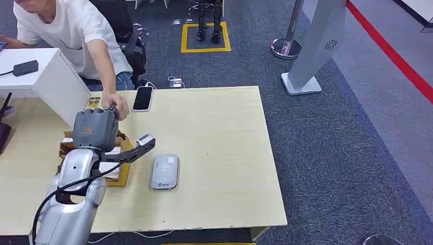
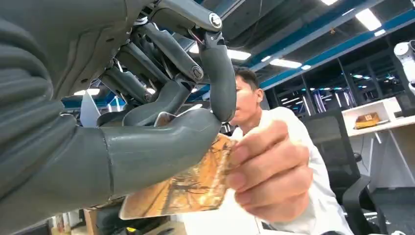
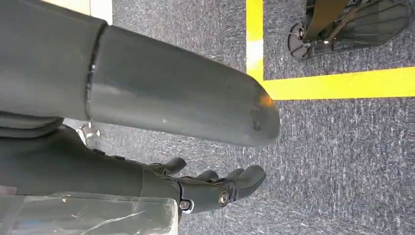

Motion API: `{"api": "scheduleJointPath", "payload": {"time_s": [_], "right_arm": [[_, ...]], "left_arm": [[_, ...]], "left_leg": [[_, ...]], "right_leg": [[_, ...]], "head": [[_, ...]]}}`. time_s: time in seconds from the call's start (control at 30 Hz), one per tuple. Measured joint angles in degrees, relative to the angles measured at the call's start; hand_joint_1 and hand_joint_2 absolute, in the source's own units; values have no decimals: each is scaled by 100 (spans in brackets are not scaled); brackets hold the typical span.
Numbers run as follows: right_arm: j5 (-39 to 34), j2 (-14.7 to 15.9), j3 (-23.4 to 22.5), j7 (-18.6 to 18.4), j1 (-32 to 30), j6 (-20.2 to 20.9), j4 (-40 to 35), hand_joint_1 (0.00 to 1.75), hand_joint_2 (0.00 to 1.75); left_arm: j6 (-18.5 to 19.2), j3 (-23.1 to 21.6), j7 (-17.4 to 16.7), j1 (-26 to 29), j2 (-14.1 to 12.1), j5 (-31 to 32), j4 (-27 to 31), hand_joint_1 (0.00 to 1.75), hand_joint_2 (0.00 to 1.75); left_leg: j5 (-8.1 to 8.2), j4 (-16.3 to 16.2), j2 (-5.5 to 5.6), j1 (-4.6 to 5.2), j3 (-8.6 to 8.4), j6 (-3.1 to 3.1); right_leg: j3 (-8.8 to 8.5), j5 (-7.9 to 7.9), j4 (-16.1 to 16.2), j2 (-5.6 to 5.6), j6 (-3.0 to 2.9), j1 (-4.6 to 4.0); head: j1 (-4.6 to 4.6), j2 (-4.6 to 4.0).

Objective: Pass the card to the sensor for recognition and then transmit it.

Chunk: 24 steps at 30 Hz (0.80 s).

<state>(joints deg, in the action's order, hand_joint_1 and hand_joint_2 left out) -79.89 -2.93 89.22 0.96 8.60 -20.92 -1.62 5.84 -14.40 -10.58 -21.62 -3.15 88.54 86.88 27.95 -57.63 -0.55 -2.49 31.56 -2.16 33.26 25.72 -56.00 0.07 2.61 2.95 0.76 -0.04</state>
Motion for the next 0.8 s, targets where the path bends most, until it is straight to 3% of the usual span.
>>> {"api": "scheduleJointPath", "payload": {"time_s": [0.8], "right_arm": [[-7, 4, 2, -9, 1, 0, 0, 0, 0]], "left_arm": [[-33, -2, 164, -56, 22, 0, 0, 175, 175]], "left_leg": [[0, 0, 0, 0, 0, 0]], "right_leg": [[0, 0, 0, 0, 0, 0]], "head": [[2, 0]]}}
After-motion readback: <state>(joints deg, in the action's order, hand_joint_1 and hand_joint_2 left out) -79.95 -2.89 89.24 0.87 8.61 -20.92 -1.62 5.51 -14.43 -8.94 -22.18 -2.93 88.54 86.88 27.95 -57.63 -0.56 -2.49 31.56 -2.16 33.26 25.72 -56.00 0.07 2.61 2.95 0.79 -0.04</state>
